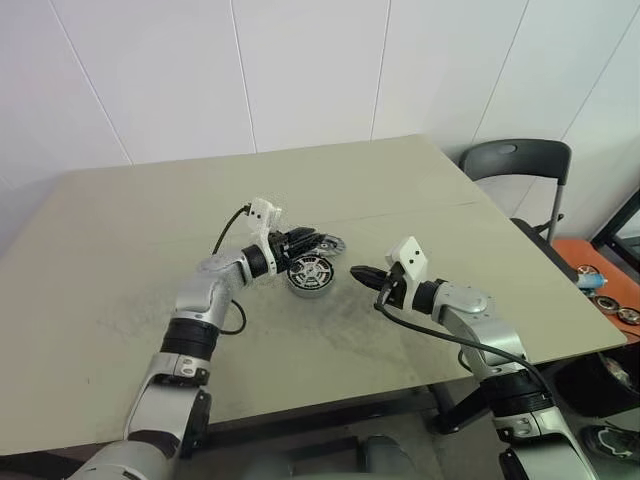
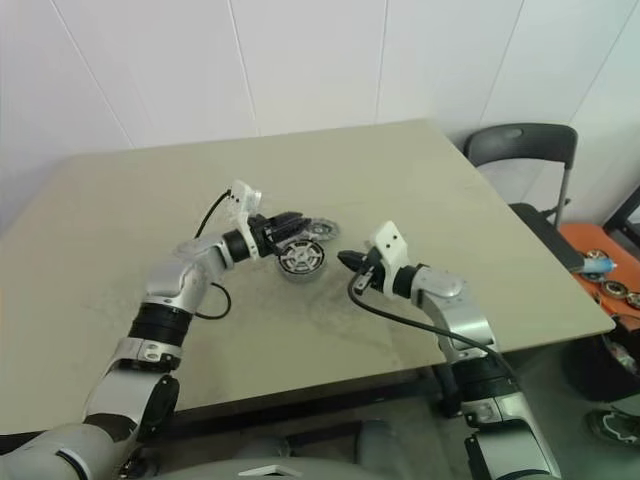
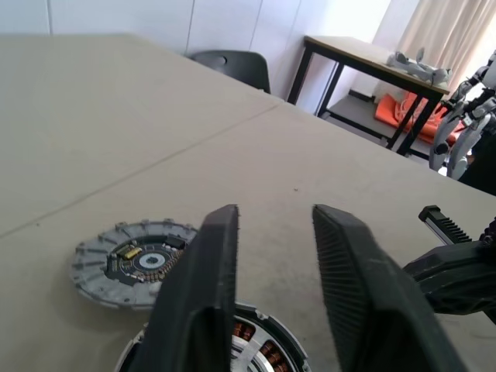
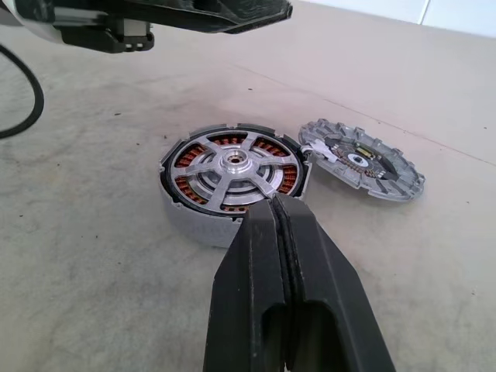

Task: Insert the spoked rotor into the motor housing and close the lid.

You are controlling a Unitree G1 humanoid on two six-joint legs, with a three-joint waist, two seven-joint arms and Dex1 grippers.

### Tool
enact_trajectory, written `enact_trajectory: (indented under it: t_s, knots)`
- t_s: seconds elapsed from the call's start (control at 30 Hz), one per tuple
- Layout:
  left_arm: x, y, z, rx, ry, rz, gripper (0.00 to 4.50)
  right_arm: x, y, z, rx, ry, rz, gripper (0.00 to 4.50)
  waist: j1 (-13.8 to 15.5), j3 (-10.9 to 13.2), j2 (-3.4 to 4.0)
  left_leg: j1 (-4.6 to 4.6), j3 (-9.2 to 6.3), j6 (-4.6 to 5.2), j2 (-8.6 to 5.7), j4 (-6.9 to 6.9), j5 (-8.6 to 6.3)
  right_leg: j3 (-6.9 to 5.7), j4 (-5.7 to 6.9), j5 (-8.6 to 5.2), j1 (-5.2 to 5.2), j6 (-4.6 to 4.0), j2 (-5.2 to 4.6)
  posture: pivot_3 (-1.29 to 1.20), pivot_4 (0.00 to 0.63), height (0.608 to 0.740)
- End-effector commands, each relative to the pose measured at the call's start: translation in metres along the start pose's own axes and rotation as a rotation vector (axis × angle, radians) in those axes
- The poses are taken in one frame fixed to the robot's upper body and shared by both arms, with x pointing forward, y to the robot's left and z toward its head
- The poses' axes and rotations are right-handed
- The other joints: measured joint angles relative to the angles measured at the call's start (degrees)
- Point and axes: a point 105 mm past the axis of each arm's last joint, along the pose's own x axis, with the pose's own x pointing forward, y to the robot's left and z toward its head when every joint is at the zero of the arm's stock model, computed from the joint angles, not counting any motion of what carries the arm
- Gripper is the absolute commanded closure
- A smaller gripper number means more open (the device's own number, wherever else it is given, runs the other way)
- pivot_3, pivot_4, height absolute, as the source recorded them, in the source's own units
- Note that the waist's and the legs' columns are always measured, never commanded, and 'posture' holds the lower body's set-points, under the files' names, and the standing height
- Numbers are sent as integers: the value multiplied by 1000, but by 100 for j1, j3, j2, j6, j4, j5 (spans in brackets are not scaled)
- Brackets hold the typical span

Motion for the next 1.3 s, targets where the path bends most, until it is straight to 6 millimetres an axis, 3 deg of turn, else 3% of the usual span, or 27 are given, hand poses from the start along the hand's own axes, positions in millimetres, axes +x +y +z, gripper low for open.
enact_trajectory:
  t_s: [0.03,0.07,0.43,0.57,0.67,0.8,0.9,1.0,1.13,1.3]
  knots:
    - [1,1,-1,80,-38,2,4147,3,1,12,-40,-39,-1,4500,1,0,0,0,0,1,0,0,0,0,0,0,0,0,0,0,0,740]
    - [3,1,-7,91,-25,11,4466,3,1,11,-40,-39,0,4500,-4,0,0,0,0,2,0,0,-1,0,0,-1,0,2,0,0,0,740]
    - [6,3,-68,163,238,66,4466,4,2,14,-38,-51,-3,4500,-11,0,0,-2,0,11,-1,0,-5,0,-11,0,2,1,1,0,0,740]
    - [4,-5,-74,121,255,23,4466,5,1,15,-37,-56,-14,4500,-13,-1,0,6,0,12,0,0,-6,-1,-11,-9,14,15,1,0,0,740]
    - [5,-7,-63,140,192,17,4466,7,-1,18,-37,-67,-23,4500,-13,-1,0,11,0,12,0,0,-6,-1,-11,-13,18,21,1,0,0,740]
    - [7,-18,-18,135,-43,-52,4466,13,-8,33,-35,-125,-47,4500,-13,0,0,6,-1,12,1,0,-6,0,-11,-4,12,8,0,0,0,740]
    - [-2,-21,10,119,-154,-102,4466,21,-5,50,-37,-182,-24,4500,-34,1,1,0,-1,12,2,0,-6,-1,-10,0,3,1,1,0,0,740]
    - [-20,-19,24,159,-197,-119,4466,29,9,62,-70,-180,75,4500,-37,1,2,1,-1,12,5,-3,-6,-1,-9,0,3,1,4,0,0,740]
    - [-50,-15,18,238,-131,-140,4466,36,21,67,-178,-96,206,4500,-53,2,5,1,1,13,5,-5,-7,-1,-10,0,-1,1,5,0,0,740]
    - [-90,-1,0,294,-43,-67,4466,39,14,52,-313,118,280,4500,-11,2,6,-2,1,13,4,-5,-7,-1,-10,0,-3,-1,4,0,0,740]
